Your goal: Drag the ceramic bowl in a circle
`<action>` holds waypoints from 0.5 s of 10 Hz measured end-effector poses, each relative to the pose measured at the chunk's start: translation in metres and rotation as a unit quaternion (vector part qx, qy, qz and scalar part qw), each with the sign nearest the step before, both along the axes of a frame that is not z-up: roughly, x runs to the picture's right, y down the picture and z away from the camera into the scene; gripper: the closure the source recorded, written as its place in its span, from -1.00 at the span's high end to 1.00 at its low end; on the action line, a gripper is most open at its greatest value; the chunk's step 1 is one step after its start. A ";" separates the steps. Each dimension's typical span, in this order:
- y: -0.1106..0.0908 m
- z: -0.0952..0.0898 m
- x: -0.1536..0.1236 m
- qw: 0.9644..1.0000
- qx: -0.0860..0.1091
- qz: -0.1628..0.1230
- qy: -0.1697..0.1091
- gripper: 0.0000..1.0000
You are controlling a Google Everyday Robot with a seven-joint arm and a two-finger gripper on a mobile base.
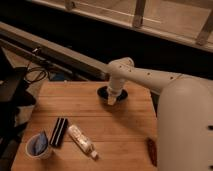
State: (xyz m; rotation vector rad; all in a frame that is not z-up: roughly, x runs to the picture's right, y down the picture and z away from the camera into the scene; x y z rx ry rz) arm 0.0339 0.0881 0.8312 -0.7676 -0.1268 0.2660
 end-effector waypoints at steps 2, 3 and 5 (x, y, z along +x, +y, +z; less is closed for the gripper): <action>0.032 -0.038 -0.003 0.999 -0.014 0.019 -0.025 -0.77; 0.048 -0.048 0.003 0.999 -0.027 0.022 -0.018 -0.77; 0.073 -0.055 0.030 0.998 -0.054 0.016 0.041 -0.77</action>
